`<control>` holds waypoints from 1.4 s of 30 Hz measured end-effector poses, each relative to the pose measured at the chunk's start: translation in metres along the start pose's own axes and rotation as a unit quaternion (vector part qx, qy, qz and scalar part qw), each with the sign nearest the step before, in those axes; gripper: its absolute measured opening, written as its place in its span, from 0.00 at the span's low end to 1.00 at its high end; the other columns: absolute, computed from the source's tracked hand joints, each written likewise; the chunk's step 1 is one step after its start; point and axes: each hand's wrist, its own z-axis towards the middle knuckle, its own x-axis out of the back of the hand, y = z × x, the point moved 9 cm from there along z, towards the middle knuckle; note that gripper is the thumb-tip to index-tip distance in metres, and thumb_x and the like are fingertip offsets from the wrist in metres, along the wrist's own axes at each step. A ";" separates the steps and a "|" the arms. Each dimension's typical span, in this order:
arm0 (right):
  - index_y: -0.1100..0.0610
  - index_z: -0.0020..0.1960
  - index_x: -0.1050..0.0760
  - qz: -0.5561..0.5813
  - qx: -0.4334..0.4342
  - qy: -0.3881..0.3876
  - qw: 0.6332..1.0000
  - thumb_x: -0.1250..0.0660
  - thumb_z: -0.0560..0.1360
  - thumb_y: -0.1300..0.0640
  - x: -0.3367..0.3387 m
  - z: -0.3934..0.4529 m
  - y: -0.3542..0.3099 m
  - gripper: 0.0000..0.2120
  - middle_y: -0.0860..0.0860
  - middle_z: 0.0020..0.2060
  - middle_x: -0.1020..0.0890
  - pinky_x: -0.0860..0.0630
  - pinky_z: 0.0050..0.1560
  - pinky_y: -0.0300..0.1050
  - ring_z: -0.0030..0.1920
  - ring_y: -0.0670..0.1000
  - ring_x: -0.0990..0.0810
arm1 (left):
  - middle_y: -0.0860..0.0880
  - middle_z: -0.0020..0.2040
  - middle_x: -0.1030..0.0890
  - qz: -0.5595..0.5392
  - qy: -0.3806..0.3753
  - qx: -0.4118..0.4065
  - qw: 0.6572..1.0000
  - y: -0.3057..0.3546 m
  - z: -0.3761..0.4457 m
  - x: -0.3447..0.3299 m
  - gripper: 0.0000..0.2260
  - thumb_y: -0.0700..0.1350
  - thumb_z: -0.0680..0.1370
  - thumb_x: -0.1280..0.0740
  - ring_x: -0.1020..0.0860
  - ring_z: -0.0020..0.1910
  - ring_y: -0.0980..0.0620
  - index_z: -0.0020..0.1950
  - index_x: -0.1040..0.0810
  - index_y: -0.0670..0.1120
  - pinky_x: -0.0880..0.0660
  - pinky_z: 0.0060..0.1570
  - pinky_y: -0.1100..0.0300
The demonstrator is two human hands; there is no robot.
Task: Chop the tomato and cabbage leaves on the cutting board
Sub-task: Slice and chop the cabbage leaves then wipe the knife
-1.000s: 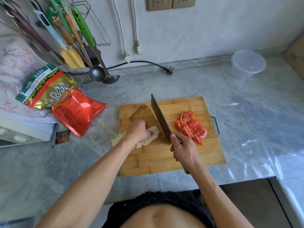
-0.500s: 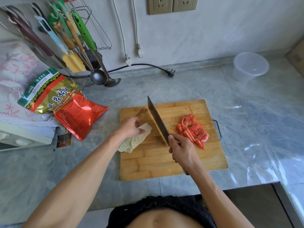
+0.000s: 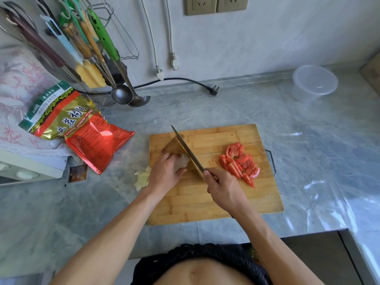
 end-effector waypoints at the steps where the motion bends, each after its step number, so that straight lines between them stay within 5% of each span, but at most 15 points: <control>1: 0.59 0.39 0.28 0.002 -0.001 -0.005 1.000 0.41 0.83 0.52 -0.001 -0.003 0.001 0.17 0.52 0.29 0.26 0.30 0.34 0.51 0.31 0.51 0.27 | 0.45 0.57 0.19 0.001 0.000 -0.006 1.000 0.000 0.001 0.000 0.20 0.50 0.73 0.25 0.22 0.57 0.44 0.61 0.20 0.43 0.24 0.54 0.53; 7: 0.56 0.35 0.33 0.013 -0.006 -0.016 1.000 0.41 0.83 0.53 -0.005 -0.015 0.003 0.18 0.50 0.28 0.29 0.34 0.32 0.46 0.30 0.49 0.31 | 0.47 0.52 0.18 -0.002 0.033 0.003 0.999 0.000 -0.001 -0.001 0.17 0.51 0.71 0.24 0.20 0.53 0.46 0.56 0.19 0.45 0.23 0.48 0.54; 12: 0.62 0.45 0.23 0.017 -0.013 -0.010 1.000 0.41 0.83 0.52 0.005 -0.013 -0.001 0.17 0.55 0.31 0.24 0.31 0.31 0.46 0.29 0.47 0.30 | 0.48 0.51 0.18 0.014 0.057 -0.009 0.998 0.009 -0.008 -0.004 0.12 0.48 0.73 0.25 0.20 0.49 0.45 0.54 0.18 0.46 0.22 0.45 0.51; 16: 0.64 0.45 0.24 0.018 0.019 0.031 0.999 0.41 0.83 0.53 0.013 -0.011 -0.009 0.17 0.63 0.34 0.22 0.27 0.36 0.55 0.33 0.60 0.25 | 0.48 0.55 0.18 0.045 0.050 -0.039 0.997 0.004 -0.012 -0.011 0.13 0.49 0.76 0.29 0.21 0.52 0.45 0.59 0.18 0.46 0.22 0.50 0.51; 25: 0.52 0.35 0.32 -0.015 0.036 0.002 0.999 0.41 0.83 0.53 -0.009 -0.009 -0.016 0.17 0.45 0.24 0.31 0.37 0.28 0.41 0.25 0.45 0.36 | 0.48 0.61 0.19 0.117 0.056 -0.072 0.989 0.009 -0.016 -0.019 0.14 0.48 0.80 0.36 0.25 0.63 0.44 0.62 0.20 0.46 0.26 0.60 0.50; 33: 0.48 0.33 0.36 -0.013 0.047 -0.001 0.999 0.41 0.83 0.54 -0.009 -0.012 -0.028 0.20 0.46 0.24 0.32 0.37 0.27 0.45 0.25 0.48 0.36 | 0.47 0.54 0.16 0.110 0.081 -0.065 0.988 0.022 -0.022 -0.011 0.08 0.41 0.77 0.31 0.20 0.57 0.46 0.55 0.17 0.45 0.21 0.47 0.52; 42: 0.45 0.32 0.36 -0.025 0.036 -0.002 0.999 0.42 0.83 0.53 -0.013 -0.011 -0.024 0.20 0.46 0.24 0.30 0.36 0.28 0.45 0.25 0.48 0.34 | 0.51 0.53 0.16 0.087 0.074 -0.027 0.993 0.019 -0.022 -0.015 0.08 0.43 0.79 0.33 0.21 0.57 0.50 0.55 0.17 0.46 0.24 0.40 0.56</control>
